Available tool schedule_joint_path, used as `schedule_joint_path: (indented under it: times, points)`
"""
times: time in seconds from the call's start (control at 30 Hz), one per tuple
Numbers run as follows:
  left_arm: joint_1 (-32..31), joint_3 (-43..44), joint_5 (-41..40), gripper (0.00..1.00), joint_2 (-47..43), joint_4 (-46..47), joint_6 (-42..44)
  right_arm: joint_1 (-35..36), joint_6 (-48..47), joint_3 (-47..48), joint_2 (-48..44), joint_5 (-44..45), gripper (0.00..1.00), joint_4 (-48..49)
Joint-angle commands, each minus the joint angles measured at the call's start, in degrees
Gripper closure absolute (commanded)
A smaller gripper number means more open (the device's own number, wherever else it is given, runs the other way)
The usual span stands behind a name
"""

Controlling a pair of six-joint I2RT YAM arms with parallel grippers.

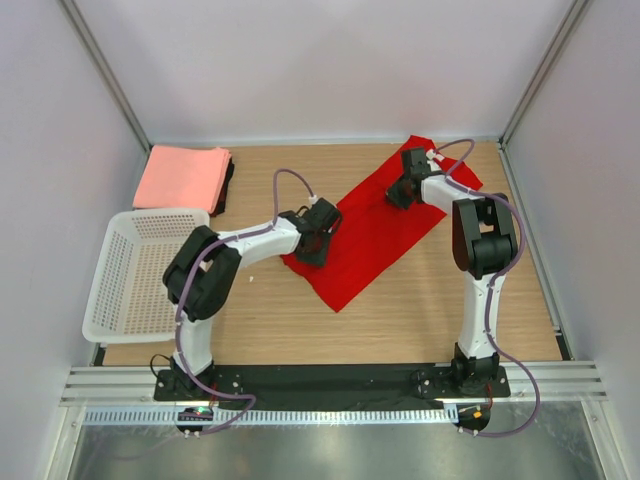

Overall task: Fold and stack the t-shirts
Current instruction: Fold the tshirt

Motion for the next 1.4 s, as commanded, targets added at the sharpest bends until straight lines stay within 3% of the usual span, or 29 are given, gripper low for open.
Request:
schedule_joint_path:
  times: [0.0, 0.1, 0.17, 0.27, 0.83, 1.37]
  points:
    - [0.0, 2.2, 0.7, 0.67, 0.9, 2.1, 1.3, 0.3, -0.7, 1.5, -0.3, 1.9, 0.97, 0.8]
    - [0.0, 2.5, 0.5, 0.75, 1.3, 1.8, 1.2, 0.2, -0.9, 1.6, -0.4, 2.0, 0.98, 0.8]
    - [0.0, 2.3, 0.3, 0.88, 1.2, 1.5, 1.2, 0.2, -1.1, 1.6, -0.5, 2.1, 0.99, 0.8]
    - [0.0, 2.4, 0.1, 0.99, 0.7, 0.2, 1.0, 0.2, -1.8, 1.8, -0.7, 2.3, 0.99, 0.7]
    - [0.0, 2.1, -4.1, 1.00, -3.3, -5.6, 0.6, -0.9, -4.2, 1.4, -4.5, 3.1, 0.99, 0.5]
    - [0.0, 2.2, -3.6, 1.00, -1.8, -6.9, 0.5, -2.7, -4.5, -0.7, -7.0, -5.2, 0.99, 2.9]
